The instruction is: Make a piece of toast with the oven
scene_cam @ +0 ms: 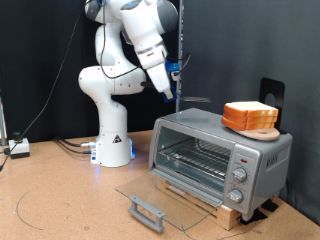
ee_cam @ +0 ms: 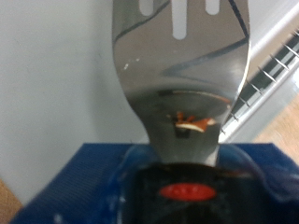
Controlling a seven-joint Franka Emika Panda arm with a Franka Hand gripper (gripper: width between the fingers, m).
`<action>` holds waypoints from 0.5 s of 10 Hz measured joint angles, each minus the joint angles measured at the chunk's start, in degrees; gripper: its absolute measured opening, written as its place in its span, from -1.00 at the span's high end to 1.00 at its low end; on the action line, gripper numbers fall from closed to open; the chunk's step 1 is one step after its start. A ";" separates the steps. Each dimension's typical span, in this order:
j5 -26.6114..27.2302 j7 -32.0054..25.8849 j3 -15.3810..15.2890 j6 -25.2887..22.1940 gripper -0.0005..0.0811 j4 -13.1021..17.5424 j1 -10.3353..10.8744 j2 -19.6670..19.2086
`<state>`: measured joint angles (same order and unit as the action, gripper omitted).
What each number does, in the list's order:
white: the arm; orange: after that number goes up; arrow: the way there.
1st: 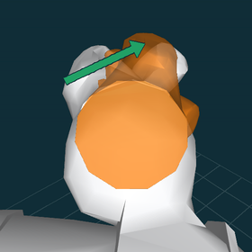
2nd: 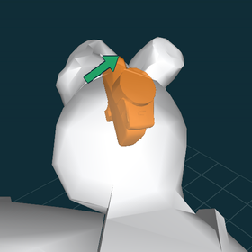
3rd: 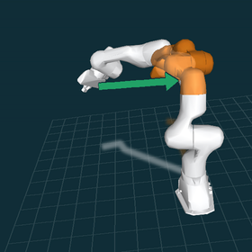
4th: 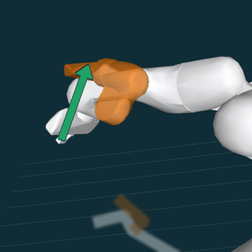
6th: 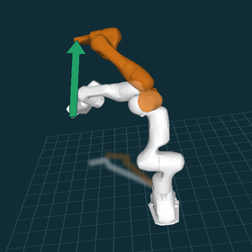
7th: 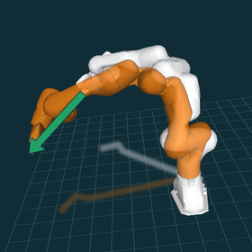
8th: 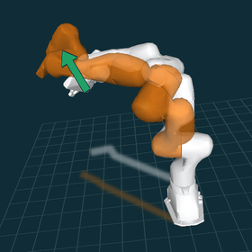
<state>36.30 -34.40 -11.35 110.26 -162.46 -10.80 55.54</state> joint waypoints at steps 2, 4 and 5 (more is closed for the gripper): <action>-2.93 -0.69 2.75 -1.26 0.02 -0.03 -2.78 1.38; -5.24 -3.15 6.10 -4.31 0.02 0.02 -4.49 2.13; -5.23 -3.05 5.85 -4.30 0.02 0.24 -4.49 2.01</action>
<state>31.07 -37.45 -5.50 105.96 -162.22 -15.29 57.54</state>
